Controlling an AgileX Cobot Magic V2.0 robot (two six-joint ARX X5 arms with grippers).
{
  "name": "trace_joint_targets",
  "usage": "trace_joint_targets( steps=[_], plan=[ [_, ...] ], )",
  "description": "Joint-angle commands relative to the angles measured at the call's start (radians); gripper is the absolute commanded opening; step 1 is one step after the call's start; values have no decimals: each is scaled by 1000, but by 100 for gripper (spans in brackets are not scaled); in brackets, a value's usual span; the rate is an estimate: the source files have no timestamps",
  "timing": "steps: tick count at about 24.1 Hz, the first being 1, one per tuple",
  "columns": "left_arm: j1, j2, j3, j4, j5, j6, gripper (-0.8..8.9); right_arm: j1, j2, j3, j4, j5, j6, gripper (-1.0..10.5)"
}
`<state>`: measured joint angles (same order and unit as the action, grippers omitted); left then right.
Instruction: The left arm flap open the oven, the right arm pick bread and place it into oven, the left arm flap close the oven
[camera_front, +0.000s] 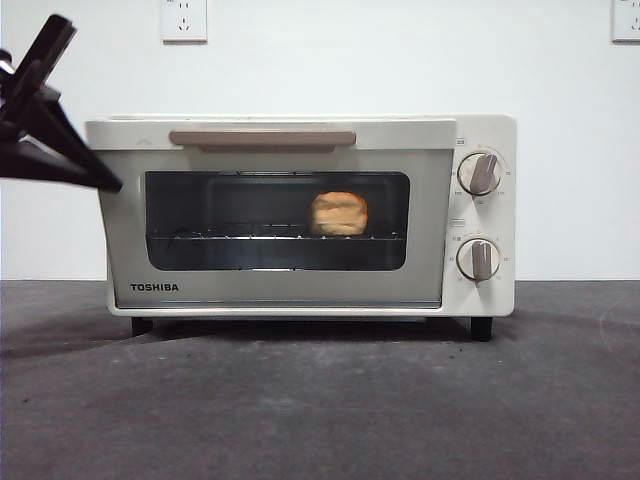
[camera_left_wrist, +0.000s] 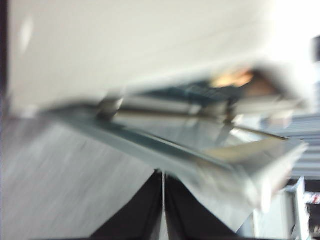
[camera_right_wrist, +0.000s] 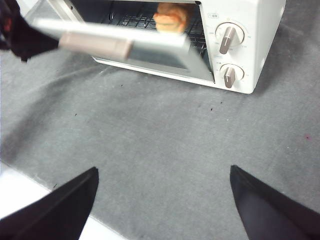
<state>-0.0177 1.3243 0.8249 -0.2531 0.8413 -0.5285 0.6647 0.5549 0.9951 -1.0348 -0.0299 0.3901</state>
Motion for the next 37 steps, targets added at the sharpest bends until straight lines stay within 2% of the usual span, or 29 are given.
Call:
trace_joint_targets(
  steps=[1,5,9,12,18,22,29,37],
  plan=[
    [-2,2,37,72,5,-97,10,6,5,17,10,0,-1,421],
    [-2,2,50,116,-9,-136,10,6,5,17,10,1,-2,421],
    [-2,-15,50,95,-5,-130,10,6,5,17,10,1,-5,421],
    [-3,-60,50,54,-4,-57,10,6,5,17,9,5,-7,421],
    [-3,-228,50,-109,-16,166,10,6,5,17,11,5,-40,421],
    [-9,-367,49,-254,-74,307,10,6,5,17,31,5,-68,421],
    [-31,-593,50,-430,-246,406,11,6,5,17,124,5,-70,421],
    [-55,-784,49,-461,-365,481,10,6,5,17,144,5,-89,421]
  ],
)
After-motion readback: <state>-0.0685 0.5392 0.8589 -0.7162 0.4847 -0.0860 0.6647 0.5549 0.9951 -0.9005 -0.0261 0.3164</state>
